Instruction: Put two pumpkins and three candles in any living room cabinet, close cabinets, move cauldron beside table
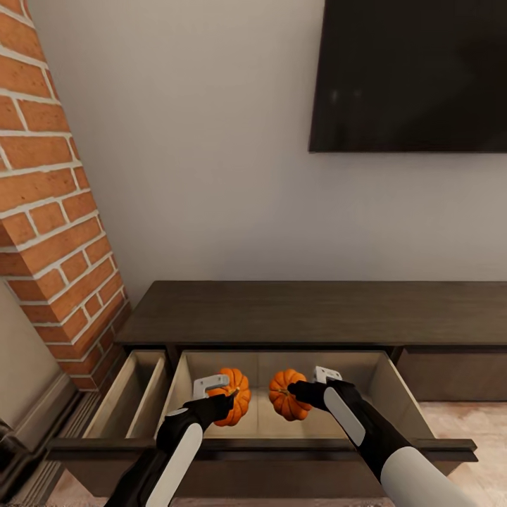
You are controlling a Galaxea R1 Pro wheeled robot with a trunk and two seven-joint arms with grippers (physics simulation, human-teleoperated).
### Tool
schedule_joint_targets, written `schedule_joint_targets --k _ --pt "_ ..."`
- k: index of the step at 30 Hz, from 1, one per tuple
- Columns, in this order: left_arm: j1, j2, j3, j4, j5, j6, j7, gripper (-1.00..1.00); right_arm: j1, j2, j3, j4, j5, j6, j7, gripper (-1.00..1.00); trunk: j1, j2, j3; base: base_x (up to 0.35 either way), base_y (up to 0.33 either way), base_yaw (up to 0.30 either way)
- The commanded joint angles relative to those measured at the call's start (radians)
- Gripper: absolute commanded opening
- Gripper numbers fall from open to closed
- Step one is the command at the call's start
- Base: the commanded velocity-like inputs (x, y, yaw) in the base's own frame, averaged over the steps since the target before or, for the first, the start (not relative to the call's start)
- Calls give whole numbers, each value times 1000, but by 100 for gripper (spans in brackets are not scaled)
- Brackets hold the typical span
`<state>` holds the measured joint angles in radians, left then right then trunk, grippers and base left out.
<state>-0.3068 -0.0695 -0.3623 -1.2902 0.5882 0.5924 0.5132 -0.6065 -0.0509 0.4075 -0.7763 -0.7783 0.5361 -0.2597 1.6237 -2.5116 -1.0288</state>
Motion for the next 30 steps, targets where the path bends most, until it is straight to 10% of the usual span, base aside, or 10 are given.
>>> schedule_joint_targets --k 1,14,30 --pt "-1 0 -1 -1 9 0 11 -100 -1 -1 5 -2 -5 0 -10 -100 0 -1 -5 0 0 0" --pt "0 -1 -1 6 7 -2 11 -100 -1 -1 4 2 42 1 -10 -100 6 -4 -55 0 0 0" --pt "-1 -2 -4 6 11 -2 11 -100 -1 -1 4 0 44 1 -10 -100 6 -4 -55 48 0 0"
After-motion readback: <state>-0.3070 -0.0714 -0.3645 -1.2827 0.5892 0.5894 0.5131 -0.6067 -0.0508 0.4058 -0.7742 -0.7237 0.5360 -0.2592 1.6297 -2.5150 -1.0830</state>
